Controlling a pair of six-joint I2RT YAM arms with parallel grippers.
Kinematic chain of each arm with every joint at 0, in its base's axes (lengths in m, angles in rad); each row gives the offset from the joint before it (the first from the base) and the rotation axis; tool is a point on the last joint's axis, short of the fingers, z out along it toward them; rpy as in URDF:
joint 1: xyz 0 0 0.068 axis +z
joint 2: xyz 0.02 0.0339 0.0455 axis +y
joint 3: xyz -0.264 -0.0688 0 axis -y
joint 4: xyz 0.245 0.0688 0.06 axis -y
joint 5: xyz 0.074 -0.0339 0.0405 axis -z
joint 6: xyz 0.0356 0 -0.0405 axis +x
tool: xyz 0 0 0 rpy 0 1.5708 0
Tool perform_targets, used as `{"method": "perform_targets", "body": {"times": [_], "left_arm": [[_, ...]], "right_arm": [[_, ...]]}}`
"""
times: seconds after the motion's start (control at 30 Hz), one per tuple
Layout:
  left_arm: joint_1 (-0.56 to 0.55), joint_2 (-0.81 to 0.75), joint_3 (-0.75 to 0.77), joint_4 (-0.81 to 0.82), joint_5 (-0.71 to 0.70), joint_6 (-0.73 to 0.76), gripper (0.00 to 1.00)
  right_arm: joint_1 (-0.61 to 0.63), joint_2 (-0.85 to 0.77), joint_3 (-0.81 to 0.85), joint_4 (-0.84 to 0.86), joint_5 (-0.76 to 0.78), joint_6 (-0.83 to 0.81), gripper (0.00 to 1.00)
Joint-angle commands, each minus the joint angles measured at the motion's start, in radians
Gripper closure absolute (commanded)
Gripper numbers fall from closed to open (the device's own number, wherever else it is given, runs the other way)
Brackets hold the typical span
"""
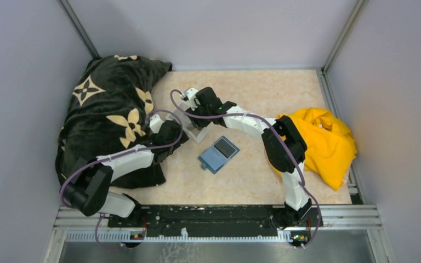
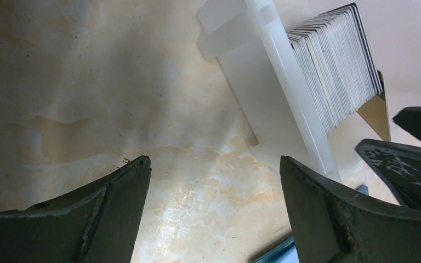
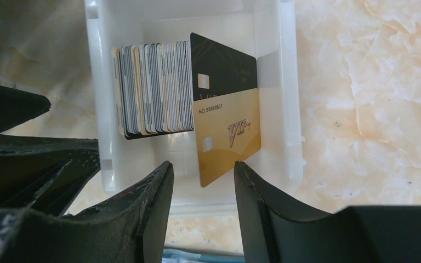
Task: Put the credit cards into the card holder
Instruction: Pick up the credit card from the storage box.
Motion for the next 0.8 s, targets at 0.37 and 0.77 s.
{"method": "perform_targets", "body": {"times": [0.37, 0.77], "left_arm": [[0.012, -0.015, -0.033, 0.048, 0.016, -0.001, 0.07], [0.014, -0.078, -0.039, 0.005, 0.009, -0.012, 0.07]], "right_arm": [[0.028, 0.079, 0.043, 0.092, 0.110, -0.070, 0.65], [0.092, 0.005, -0.036, 0.163, 0.306, -0.195, 0.98]]}}
